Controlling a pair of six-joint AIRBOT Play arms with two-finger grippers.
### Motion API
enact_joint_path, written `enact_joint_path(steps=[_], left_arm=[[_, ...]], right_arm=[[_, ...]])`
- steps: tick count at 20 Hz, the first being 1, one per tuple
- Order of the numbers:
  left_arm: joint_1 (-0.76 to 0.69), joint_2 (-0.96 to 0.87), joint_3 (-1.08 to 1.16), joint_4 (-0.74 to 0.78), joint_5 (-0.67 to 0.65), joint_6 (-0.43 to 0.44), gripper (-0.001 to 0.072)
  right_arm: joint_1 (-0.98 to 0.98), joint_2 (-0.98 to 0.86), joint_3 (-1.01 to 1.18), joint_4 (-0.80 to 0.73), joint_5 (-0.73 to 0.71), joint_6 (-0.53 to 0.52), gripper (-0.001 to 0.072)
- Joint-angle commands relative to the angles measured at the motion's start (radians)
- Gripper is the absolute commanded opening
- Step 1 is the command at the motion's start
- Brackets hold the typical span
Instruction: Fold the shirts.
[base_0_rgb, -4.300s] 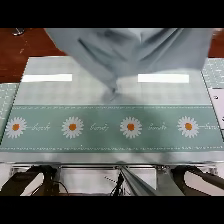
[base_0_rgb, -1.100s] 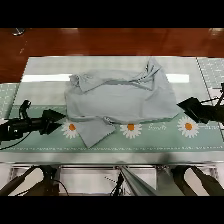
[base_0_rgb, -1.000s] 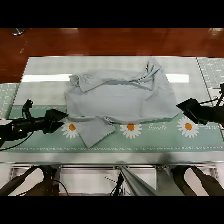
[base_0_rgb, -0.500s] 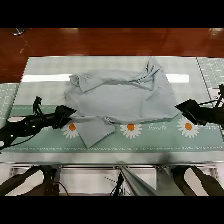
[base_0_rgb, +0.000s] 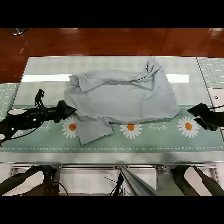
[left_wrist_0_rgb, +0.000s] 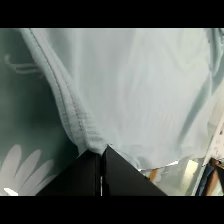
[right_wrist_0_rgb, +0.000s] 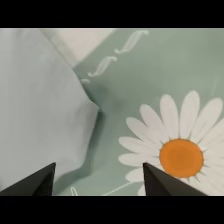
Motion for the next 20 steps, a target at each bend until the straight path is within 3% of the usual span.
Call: enact_joint_path(steps=[1, 3, 6, 12, 13, 15, 18, 20], left_arm=[[0.008, -0.002, 0.033, -0.003, -0.043, 0.001, 0.0016], [0.008, -0.002, 0.033, -0.003, -0.05, 0.0, 0.0016], [0.008, -0.002, 0.033, -0.003, -0.054, 0.0, 0.0017], [0.008, -0.002, 0.033, -0.013, -0.102, 0.0, 0.0017], [0.008, -0.002, 0.033, -0.013, -0.101, 0.0, 0.0017], [0.008, -0.002, 0.033, -0.013, -0.101, 0.0, 0.0017], [0.019, 0.011, 0.116, -0.02, -0.125, 0.0, 0.0016], [0.022, 0.038, 0.285, -0.07, -0.167, 0.0, 0.0015]], right_arm=[[-0.032, -0.116, 0.0, 0.076, 0.054, -0.098, 0.062], [-0.006, -0.205, 0.0, 0.158, 0.017, -0.109, 0.062], [0.053, -0.302, 0.0, 0.329, -0.003, -0.205, 0.0619], [0.172, -0.414, 0.11, 0.35, -0.085, -0.203, 0.0616], [0.191, -0.429, 0.135, 0.35, -0.093, -0.195, 0.0551], [0.231, -0.454, 0.186, 0.34, -0.073, -0.222, 0.0038], [0.27, -0.464, 0.354, 0.145, 0.056, -0.104, 0.0035], [0.281, -0.451, 0.581, 0.106, 0.182, -0.088, 0.0035]])
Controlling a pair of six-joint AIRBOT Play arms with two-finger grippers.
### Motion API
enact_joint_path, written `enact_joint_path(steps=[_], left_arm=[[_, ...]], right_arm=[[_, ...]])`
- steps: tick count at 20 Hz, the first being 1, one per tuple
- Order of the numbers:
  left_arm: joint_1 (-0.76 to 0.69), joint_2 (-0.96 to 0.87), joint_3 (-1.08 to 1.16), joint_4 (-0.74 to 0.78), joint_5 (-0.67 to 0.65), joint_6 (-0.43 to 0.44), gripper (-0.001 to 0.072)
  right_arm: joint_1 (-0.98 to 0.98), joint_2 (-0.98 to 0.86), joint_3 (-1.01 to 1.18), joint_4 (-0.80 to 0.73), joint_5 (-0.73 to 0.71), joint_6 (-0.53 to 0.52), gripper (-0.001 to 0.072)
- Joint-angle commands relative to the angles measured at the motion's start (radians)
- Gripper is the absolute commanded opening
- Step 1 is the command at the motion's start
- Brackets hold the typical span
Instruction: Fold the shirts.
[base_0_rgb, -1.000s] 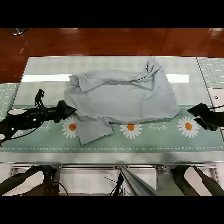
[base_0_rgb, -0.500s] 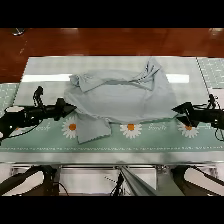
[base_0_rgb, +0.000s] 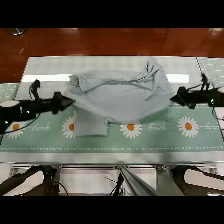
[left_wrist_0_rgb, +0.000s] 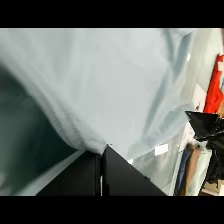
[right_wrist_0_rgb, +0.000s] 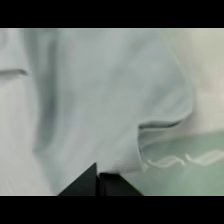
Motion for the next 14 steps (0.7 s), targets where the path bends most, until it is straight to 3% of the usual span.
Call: enact_joint_path(steps=[1, 3, 6, 10, 14], left_arm=[[0.006, 0.04, 0.246, -0.093, -0.046, 0.001, 0.0015], [0.006, 0.082, 0.515, -0.165, -0.016, 0.0, 0.0015], [0.006, 0.135, 0.89, -0.07, 0.046, -0.041, 0.0015], [0.006, 0.264, 1.224, 0.406, 0.052, -0.263, 0.0015], [0.006, 0.482, 1.284, 0.799, 0.032, -0.388, 0.0015]], right_arm=[[0.037, 0.015, 0.363, -0.103, 0.179, 0.066, 0.0035], [0.057, 0.055, 0.673, -0.11, 0.205, 0.097, 0.0035], [0.077, 0.143, 1.052, -0.144, 0.207, 0.118, 0.0035], [0.077, 0.391, 1.161, -0.231, 0.184, 0.114, 0.0034], [0.077, 0.604, 1.161, -0.272, 0.283, 0.115, 0.0035]])
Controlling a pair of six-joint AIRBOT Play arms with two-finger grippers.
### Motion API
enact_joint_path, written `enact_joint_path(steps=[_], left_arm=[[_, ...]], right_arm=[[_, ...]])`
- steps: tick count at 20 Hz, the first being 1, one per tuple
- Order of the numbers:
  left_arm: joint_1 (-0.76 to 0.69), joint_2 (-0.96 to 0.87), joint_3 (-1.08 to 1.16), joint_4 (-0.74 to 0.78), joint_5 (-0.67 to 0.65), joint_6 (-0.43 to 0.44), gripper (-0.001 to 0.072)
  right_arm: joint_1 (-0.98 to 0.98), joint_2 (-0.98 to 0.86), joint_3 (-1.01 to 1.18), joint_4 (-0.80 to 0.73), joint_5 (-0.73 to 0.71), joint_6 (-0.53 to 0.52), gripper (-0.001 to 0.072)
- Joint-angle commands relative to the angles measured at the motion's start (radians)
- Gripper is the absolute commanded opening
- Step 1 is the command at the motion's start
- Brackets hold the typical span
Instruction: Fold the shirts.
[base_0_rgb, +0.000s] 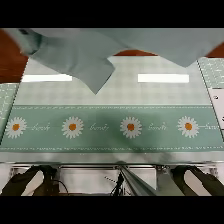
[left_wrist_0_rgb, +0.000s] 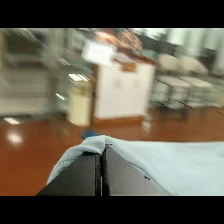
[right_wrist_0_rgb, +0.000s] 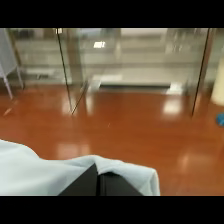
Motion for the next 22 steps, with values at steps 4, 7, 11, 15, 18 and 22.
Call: enact_joint_path(steps=[4, 7, 11, 15, 18, 22], left_arm=[[0.001, 0.275, 0.082, 0.477, -0.189, -0.158, 0.0015], [0.001, 0.311, 0.071, 0.552, -0.321, -0.182, 0.0015], [0.0, 0.303, -0.013, 0.529, -0.373, -0.194, 0.0015], [0.0, 0.264, -0.224, 0.499, -0.373, -0.21, 0.0015], [-0.003, 0.187, -0.406, 0.463, -0.278, -0.198, 0.0016], [-0.004, -0.008, -0.554, 0.38, -0.081, -0.198, 0.0016]], right_arm=[[0.002, 0.258, 0.035, -0.079, 0.171, 0.044, 0.0034], [0.002, 0.289, 0.03, -0.079, 0.237, 0.068, 0.0034], [0.002, 0.303, -0.098, -0.076, 0.239, 0.066, 0.0034], [0.002, 0.291, -0.375, -0.019, 0.203, 0.026, 0.0034], [0.002, 0.219, -0.579, 0.105, 0.151, -0.049, 0.0034], [0.002, 0.0, -0.718, 0.15, 0.005, -0.119, 0.0034]])
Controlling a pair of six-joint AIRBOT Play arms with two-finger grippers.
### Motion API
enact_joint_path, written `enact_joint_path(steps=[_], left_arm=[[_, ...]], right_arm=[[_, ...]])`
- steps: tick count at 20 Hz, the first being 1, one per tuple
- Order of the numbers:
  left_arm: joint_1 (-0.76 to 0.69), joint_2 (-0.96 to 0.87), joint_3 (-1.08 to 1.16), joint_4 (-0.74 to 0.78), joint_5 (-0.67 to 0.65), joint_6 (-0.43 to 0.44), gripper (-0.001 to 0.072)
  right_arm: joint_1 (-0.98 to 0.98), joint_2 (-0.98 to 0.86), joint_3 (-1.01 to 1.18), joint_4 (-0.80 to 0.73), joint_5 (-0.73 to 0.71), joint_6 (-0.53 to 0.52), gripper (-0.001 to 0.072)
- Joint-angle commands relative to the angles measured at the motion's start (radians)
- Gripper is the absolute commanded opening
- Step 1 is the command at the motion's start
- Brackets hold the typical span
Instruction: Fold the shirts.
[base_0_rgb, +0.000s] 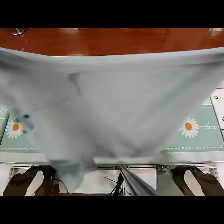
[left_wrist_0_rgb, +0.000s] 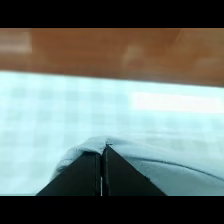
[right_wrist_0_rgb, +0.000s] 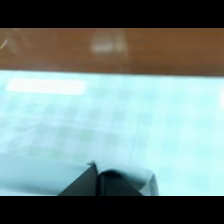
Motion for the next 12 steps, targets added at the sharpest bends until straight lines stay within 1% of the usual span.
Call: enact_joint_path(steps=[1, 3, 6, 8, 12], left_arm=[[0.0, -0.187, -0.114, -0.09, 0.181, 0.002, 0.0016], [0.0, -0.317, -0.113, -0.149, 0.26, 0.003, 0.0016], [-0.016, -0.492, -0.112, -0.205, 0.362, 0.003, 0.0016], [-0.043, -0.58, -0.108, -0.206, 0.441, 0.002, 0.0016], [-0.095, -0.693, -0.108, -0.205, 0.61, 0.002, 0.0016]], right_arm=[[0.0, -0.198, -0.105, 0.068, -0.13, -0.063, 0.0035], [0.0, -0.339, -0.102, 0.142, -0.2, -0.106, 0.0034], [0.001, -0.554, -0.041, 0.213, -0.286, -0.108, 0.0035], [0.001, -0.696, 0.039, 0.248, -0.314, -0.105, 0.0034], [0.026, -0.905, 0.187, 0.273, -0.35, -0.049, 0.0035]])
